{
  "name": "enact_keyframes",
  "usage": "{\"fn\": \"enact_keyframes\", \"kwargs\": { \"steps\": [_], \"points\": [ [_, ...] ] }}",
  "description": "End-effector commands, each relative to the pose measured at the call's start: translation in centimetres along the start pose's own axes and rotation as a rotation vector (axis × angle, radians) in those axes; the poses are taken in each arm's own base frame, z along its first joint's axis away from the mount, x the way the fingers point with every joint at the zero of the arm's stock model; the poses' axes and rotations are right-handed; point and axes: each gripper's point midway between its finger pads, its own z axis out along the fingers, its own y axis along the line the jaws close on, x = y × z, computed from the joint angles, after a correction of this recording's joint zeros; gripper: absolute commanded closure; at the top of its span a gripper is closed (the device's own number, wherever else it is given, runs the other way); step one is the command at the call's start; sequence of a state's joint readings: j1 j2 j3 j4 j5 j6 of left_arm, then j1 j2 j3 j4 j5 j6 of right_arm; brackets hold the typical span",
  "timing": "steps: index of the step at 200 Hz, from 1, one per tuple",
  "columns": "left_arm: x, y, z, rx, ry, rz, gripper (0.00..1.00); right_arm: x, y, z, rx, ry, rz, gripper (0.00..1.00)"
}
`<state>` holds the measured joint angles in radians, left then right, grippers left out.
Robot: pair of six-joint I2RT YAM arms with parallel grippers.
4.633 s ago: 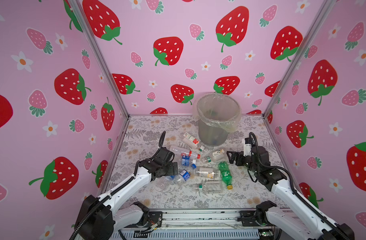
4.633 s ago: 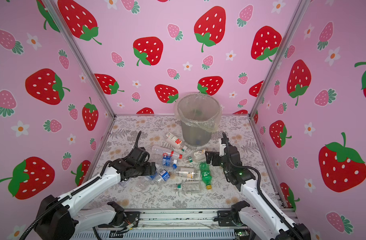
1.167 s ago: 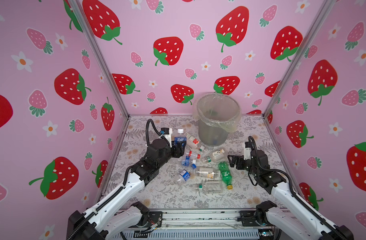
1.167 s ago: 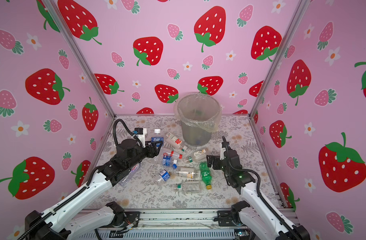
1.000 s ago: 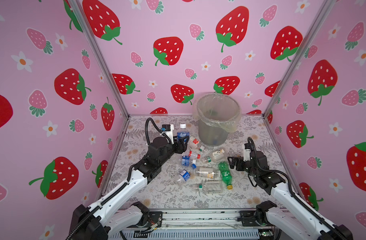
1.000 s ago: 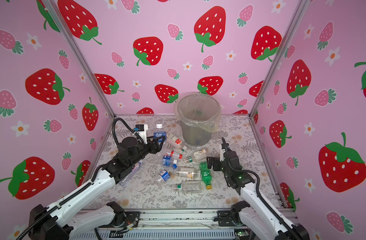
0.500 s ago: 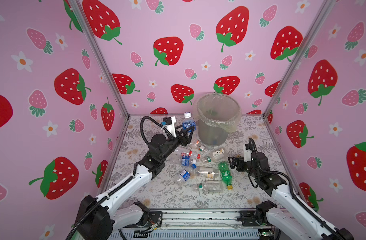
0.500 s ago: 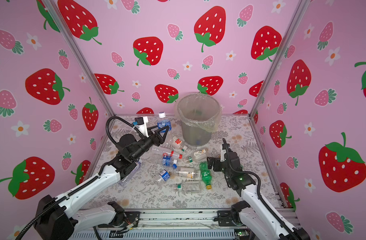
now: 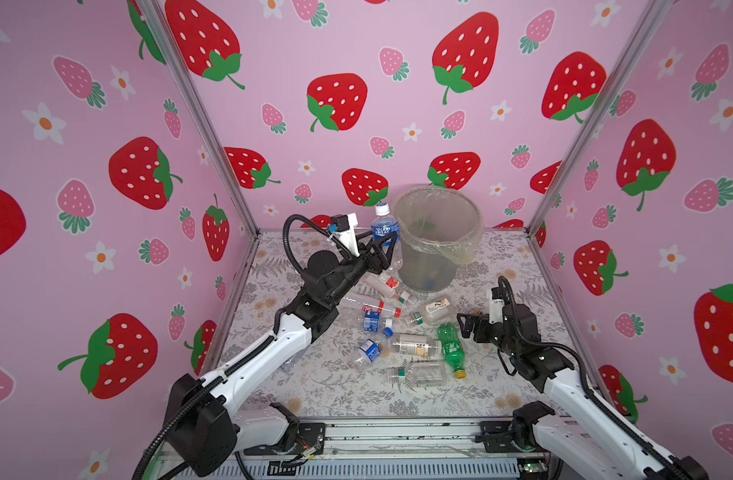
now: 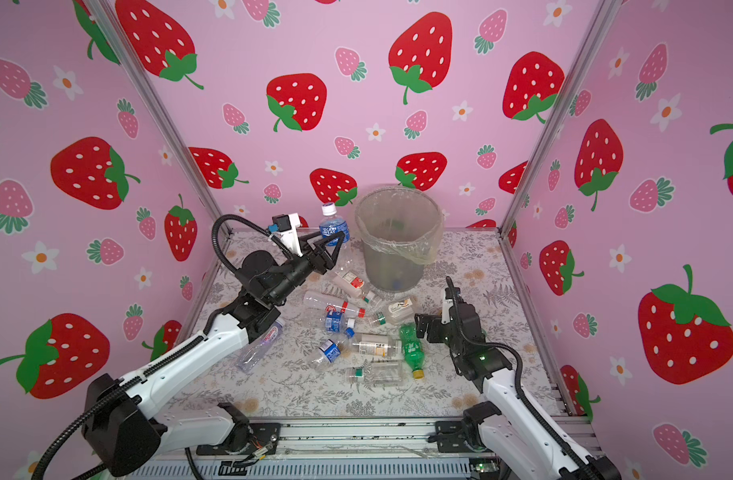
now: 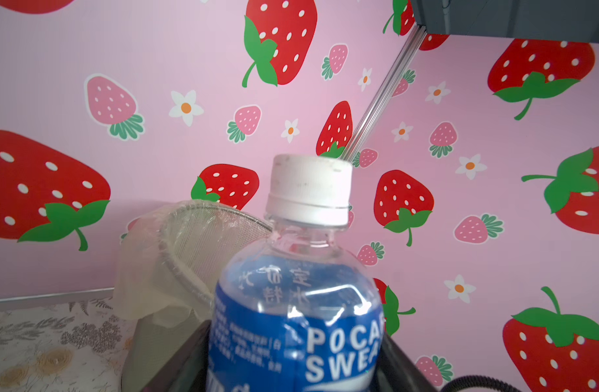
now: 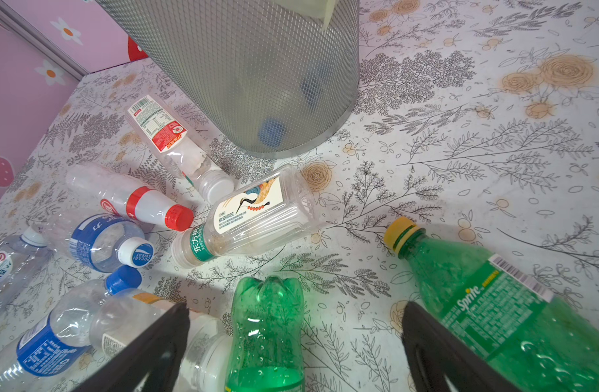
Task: Throw the plastic bottles in the bin
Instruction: 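Lift the Pocari Sweat bottle with the left gripper and carry it toward the bin, then open the left gripper over the bin and draw it back toward the pile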
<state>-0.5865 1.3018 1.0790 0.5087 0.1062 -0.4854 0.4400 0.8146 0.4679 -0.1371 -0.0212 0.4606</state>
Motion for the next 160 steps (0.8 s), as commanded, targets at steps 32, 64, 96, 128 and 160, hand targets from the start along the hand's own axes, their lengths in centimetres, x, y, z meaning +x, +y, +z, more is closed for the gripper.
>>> {"fn": "enact_keyframes", "kwargs": {
  "steps": [32,64,96,128,160],
  "points": [
    [-3.5,-2.8,8.2,0.032,-0.010,0.078,0.25,0.1,-0.7,-0.5,0.034,-0.002,0.013,0.01],
    [-1.1,-1.8,16.6,-0.021,0.111,0.153,0.15,-0.3,-0.8,-0.9,0.045,-0.017,0.019,0.01],
    [-2.6,-3.1,17.8,0.014,0.053,0.135,0.01,-0.9,-0.6,-1.6,0.035,-0.047,0.039,0.01],
    [-5.2,-2.5,15.3,-0.072,0.000,0.169,0.01,-0.9,-0.4,-2.0,0.019,-0.059,0.042,0.01],
    [-5.1,1.1,9.9,-0.287,0.078,0.207,0.01,-0.5,-0.3,-2.0,0.010,-0.040,0.037,0.01]
  ]
}}
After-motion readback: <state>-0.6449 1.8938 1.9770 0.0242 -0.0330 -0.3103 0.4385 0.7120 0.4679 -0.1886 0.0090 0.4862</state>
